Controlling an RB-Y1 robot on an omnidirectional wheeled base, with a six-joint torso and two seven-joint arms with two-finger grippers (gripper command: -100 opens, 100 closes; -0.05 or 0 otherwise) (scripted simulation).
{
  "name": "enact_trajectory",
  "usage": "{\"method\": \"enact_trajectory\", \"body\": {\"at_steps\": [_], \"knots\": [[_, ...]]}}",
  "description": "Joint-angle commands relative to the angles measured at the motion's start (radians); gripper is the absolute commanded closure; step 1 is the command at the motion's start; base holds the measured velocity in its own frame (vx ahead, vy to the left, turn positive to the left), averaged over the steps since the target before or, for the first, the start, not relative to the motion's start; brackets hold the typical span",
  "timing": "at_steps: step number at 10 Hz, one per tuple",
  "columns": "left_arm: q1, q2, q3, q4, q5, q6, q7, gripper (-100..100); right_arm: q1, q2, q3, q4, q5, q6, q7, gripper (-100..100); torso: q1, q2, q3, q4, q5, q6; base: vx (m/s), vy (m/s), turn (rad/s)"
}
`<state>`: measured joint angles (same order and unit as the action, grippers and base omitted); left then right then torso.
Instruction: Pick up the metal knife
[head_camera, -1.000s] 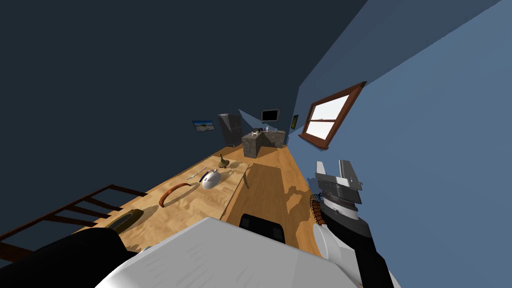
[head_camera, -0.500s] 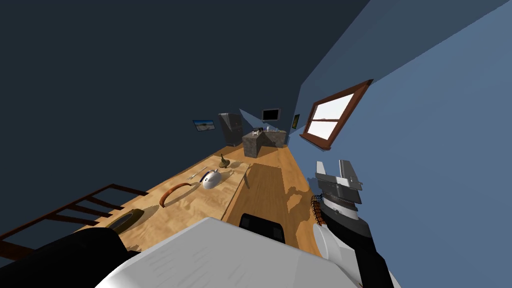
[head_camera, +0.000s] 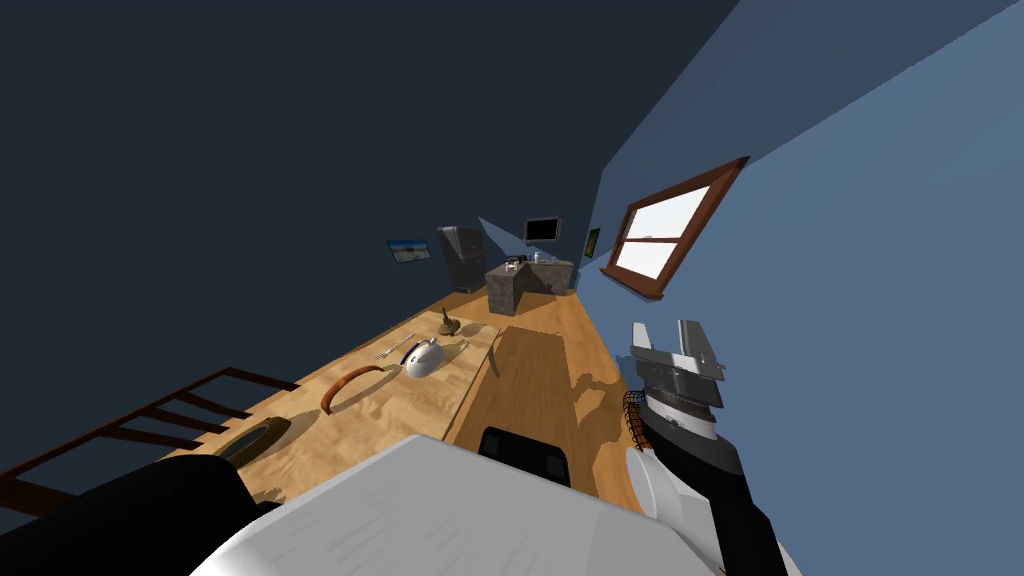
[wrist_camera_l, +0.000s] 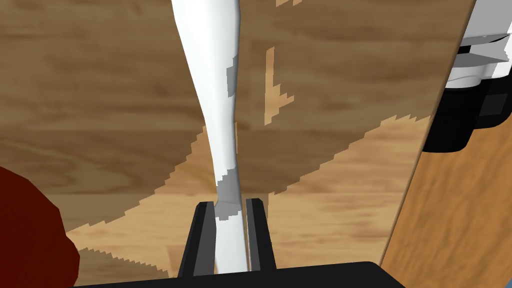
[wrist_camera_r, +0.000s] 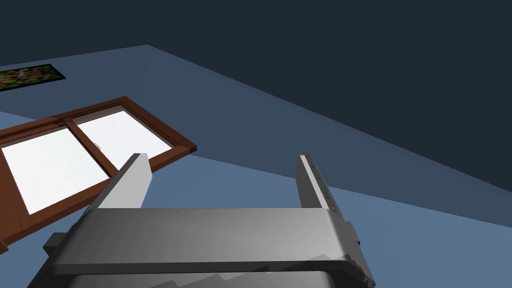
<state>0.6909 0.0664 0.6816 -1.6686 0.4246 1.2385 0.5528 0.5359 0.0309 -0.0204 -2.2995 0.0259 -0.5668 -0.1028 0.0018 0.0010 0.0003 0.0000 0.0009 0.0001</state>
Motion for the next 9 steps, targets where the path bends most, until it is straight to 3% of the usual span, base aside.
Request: {"method": "enact_trajectory", "body": {"at_steps": [1,2,3,4,7,8,9], "knots": [[0.000,0.000,0.000,0.000,0.000,0.000,0.000,100,0.000,0.000,0.000,0.000,0.000,0.000,0.000,0,0.000,0.000,0.000,0.000,0.000,0.000,0.000,0.000,0.000],[0.000,0.000,0.000,0.000,0.000,0.000,0.000,100,0.000,0.000,0.000,0.000,0.000,0.000,0.000,0,0.001,0.000,0.000,0.000,0.000,0.000,0.000,0.000,0.000],[0.000,0.000,0.000,0.000,0.000,0.000,0.000,0,0.000,0.000,0.000,0.000,0.000,0.000,0.000,0,0.001,0.000,0.000,0.000,0.000,0.000,0.000,0.000,0.000],[0.012,0.003,0.008,-0.031,0.009,0.025,0.004,100,0.000,0.000,0.000,0.000,0.000,0.000,0.000,0,0.001,0.000,0.000,0.000,0.000,0.000,0.000,-0.010,-0.039],[0.030,0.005,0.020,-0.081,0.022,0.066,0.013,100,0.000,0.000,0.000,0.000,0.000,0.000,0.000,0,0.000,0.000,0.000,0.000,0.000,0.000,-0.001,-0.014,-0.022],[0.026,0.004,0.017,-0.067,0.019,0.052,0.009,100,0.000,0.000,0.000,0.000,0.000,0.000,0.000,0,0.000,0.000,0.000,0.000,0.000,0.001,0.000,-0.005,-0.003],[0.027,0.004,0.018,-0.069,0.020,0.056,0.010,0,0.000,0.000,0.000,0.000,0.000,0.000,0.000,0,0.000,0.000,0.000,0.000,0.000,0.001,0.000,0.000,0.000]]}}
